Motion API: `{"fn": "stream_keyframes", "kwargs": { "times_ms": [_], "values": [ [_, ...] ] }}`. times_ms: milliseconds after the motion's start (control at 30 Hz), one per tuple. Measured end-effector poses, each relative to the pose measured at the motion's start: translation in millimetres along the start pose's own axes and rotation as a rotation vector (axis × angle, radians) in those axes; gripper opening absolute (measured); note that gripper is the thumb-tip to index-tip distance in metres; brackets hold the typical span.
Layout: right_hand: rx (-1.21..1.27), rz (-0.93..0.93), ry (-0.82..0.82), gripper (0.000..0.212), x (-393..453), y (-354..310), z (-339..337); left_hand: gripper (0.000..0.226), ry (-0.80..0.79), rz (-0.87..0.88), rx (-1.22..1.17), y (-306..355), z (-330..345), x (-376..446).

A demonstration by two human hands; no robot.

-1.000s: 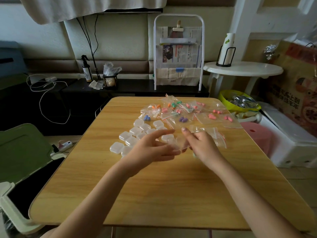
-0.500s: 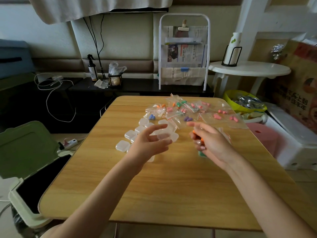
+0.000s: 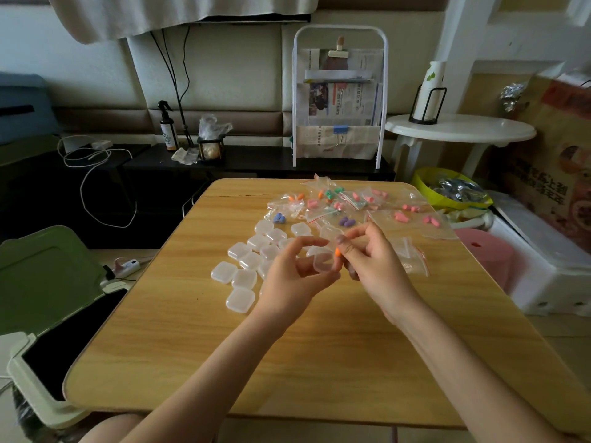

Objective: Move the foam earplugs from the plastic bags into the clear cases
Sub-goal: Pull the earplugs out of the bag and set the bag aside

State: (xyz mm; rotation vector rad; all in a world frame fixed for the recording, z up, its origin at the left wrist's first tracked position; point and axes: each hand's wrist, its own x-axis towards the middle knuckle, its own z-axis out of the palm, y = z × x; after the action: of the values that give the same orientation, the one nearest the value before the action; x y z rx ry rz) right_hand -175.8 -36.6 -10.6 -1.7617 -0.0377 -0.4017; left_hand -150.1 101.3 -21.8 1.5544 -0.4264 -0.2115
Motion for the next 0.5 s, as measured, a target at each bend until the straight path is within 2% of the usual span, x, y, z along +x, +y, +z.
{"fn": "stream_keyframes", "kwargs": {
  "times_ms": [200, 367, 500],
  "values": [
    [-0.040, -0.085, 0.127, 0.028, 1.6, 1.6, 0.0, 0.040, 0.019, 0.041, -0.072, 0.0, 6.9, -1.8],
    [-0.164, -0.070, 0.172, 0.023, 1.5, 7.3, 2.9, 0.039, -0.026, 0.075, -0.128, 2.8, 9.4, -4.5],
    [-0.197, -0.119, 0.156, 0.021, -0.1, 2.1, 3.0, 0.033, -0.049, 0.017, -0.184, 6.9, 9.5, -6.4]
  ]
}}
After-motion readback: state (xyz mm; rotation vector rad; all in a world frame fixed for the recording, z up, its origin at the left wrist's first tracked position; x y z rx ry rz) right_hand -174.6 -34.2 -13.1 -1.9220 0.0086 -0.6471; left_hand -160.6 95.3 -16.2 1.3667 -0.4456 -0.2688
